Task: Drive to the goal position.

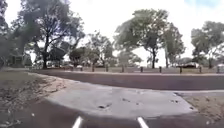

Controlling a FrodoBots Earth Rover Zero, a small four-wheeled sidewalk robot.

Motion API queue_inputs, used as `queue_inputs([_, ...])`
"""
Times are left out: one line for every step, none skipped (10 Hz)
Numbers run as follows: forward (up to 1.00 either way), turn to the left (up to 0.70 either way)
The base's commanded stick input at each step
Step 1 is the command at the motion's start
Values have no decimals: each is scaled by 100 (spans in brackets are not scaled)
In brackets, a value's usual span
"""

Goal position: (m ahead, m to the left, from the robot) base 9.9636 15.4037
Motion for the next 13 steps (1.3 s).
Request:
queue_inputs([60, -9])
queue_inputs([60, -15])
queue_inputs([60, -15])
queue_inputs([60, -15])
queue_inputs([0, -60])
queue_inputs([0, -60])
queue_inputs([0, -60])
queue_inputs([0, -60])
queue_inputs([0, -60])
queue_inputs([0, -60])
queue_inputs([0, -60])
queue_inputs([0, -60])
queue_inputs([0, -60])
